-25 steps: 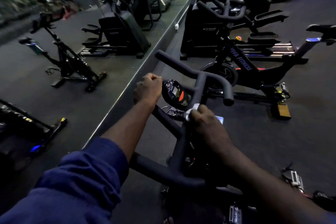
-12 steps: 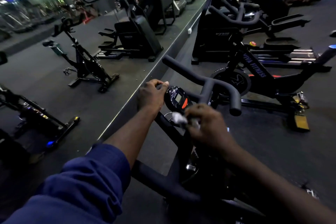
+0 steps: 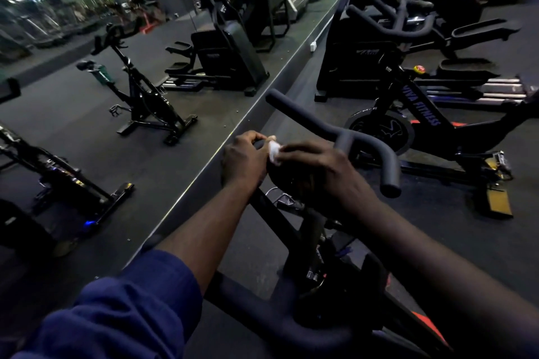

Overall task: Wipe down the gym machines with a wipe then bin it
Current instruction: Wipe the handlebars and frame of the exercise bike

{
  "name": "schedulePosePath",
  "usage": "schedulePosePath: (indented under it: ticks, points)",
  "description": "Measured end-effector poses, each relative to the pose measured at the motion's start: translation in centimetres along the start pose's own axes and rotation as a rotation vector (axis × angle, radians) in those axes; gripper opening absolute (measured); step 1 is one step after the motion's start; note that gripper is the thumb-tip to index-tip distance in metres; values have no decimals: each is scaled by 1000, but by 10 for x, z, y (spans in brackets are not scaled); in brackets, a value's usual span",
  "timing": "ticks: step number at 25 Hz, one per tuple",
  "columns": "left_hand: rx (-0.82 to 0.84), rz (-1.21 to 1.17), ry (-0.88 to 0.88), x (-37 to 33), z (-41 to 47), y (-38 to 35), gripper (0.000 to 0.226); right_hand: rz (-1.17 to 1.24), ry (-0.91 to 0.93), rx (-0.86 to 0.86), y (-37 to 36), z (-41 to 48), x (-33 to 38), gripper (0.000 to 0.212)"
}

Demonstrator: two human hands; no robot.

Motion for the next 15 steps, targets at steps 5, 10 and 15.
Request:
schedulePosePath:
  ticks: [5, 10, 15]
  points:
    - [-3, -5, -2, 1, 1, -2, 34, 45, 53, 29, -3, 0, -3, 27]
    - [-14, -3, -7, -1, -2, 0, 35, 170, -59, -91, 2, 10, -19, 26]
    - [-24, -9, -6, 2, 0, -3, 35, 242, -268, -168, -1, 1, -50, 23]
Point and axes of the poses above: each hand's wrist, its own z-axis towards the middle knuckle, its own y-axis out of the back of the hand, x = y × z, the point moved 4 cm from there along z, towards the middle knuckle, and after that the axes turned 6 degrees about -y, right-handed, at the moved point
